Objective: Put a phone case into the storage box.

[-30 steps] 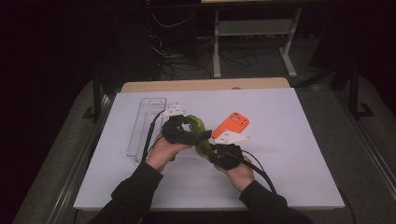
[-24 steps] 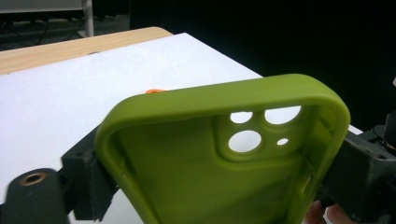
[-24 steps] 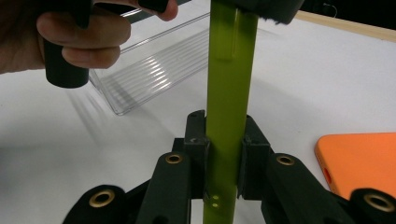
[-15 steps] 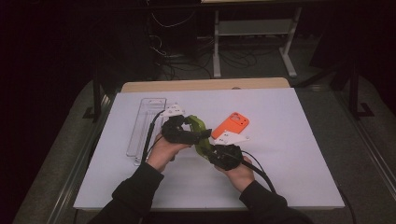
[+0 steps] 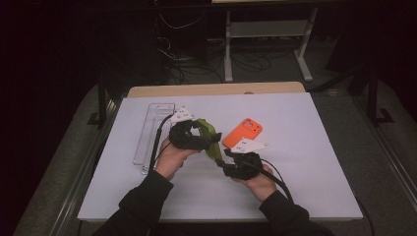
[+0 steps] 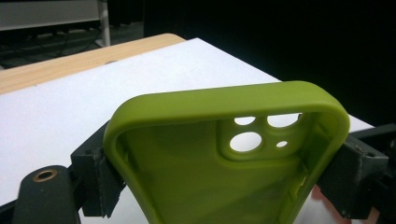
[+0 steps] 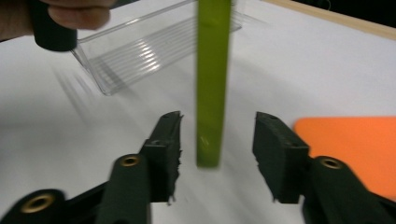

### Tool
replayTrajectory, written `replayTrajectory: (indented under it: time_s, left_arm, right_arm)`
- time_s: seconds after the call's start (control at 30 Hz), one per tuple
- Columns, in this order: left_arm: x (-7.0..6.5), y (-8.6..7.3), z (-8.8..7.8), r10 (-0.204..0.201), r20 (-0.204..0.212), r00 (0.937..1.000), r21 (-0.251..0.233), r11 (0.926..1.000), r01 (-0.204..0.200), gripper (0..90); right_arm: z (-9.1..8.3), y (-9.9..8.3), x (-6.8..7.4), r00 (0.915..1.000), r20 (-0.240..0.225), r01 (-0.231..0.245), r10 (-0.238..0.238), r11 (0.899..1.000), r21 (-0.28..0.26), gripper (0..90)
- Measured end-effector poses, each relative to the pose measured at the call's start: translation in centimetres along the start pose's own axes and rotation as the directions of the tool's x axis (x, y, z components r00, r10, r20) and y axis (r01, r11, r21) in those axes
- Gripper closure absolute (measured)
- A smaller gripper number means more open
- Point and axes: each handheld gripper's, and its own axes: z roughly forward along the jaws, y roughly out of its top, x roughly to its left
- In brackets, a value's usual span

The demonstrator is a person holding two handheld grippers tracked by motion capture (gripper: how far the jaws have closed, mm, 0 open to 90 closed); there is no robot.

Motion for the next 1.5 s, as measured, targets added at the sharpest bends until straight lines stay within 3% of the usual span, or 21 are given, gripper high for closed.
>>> replayTrajectory:
  time_s: [0.13,0.27,0.43,0.53,0.63,0.9,1.03,1.2,1.27,1.43,1.5]
  left_arm:
    - [0.2,0.5,0.0,0.018,-0.018,0.9997,0.001,0.9998,-0.018,14.4]
    - [0.7,1.5,-0.2,0.031,-0.038,0.9988,-0.01,0.9995,-0.031,14.3]
    - [1.2,3.1,-0.5,0.057,-0.068,0.996,-0.011,0.9982,-0.058,14.3]
    - [1.5,3.9,-1.0,0.074,-0.094,0.9928,-0.016,0.997,-0.076,14.3]
    - [2.2,4.3,-1.3,0.062,-0.112,0.9918,-0.022,0.9976,-0.065,14.3]
    - [4.0,5.5,-2.6,0.061,-0.158,0.9855,-0.038,0.997,-0.068,14.3]
    - [5.1,6.0,-3.3,0.072,-0.196,0.978,-0.043,0.9958,-0.082,14.3]
    - [6.2,6.5,-4.1,0.052,-0.239,0.9695,-0.06,0.9959,-0.068,14.3]
    - [6.6,6.7,-4.2,0.047,-0.269,0.9621,-0.062,0.9959,-0.066,14.3]
    - [7.6,7.2,-4.0,0.047,-0.36,0.9319,-0.05,0.9964,-0.069,14.3]
    - [8.2,7.5,-4.0,0.02,-0.365,0.9307,-0.057,0.9974,-0.044,14.3]
  right_arm:
    - [-1.0,-0.2,-1.2,0.9999,0.014,-0.01,0.009,1.0,0.021,38.6]
    - [-2.0,-0.7,-2.4,0.999,0.043,0.009,-0.011,0.999,0.053,27.5]
    - [-3.0,-1.5,-3.5,0.9969,0.074,0.023,-0.027,0.998,0.052,12.9]
    - [-3.7,-2.3,-4.2,0.9976,0.067,0.01,-0.013,0.999,0.04,10.2]
    - [-4.2,-3.2,-4.7,0.9968,0.079,0.011,-0.014,0.999,0.041,2.9]
    - [-5.5,-4.8,-5.9,0.9963,0.086,0.006,-0.01,0.999,0.047,1.1]
    - [-6.0,-5.6,-6.5,0.9954,0.095,0.007,-0.011,0.999,0.044,0.9]
    - [-6.6,-6.3,-7.2,0.9957,0.093,-0.011,0.007,0.999,0.039,0.9]
    - [-6.9,-6.4,-7.5,0.9953,0.096,-0.013,0.01,0.999,0.029,0.9]
    - [-6.9,-6.4,-7.6,0.9949,0.1,-0.013,0.011,1.0,0.024,1.2]
    - [-6.8,-6.4,-7.6,0.9948,0.102,-0.002,0.0,1.0,0.023,1.2]
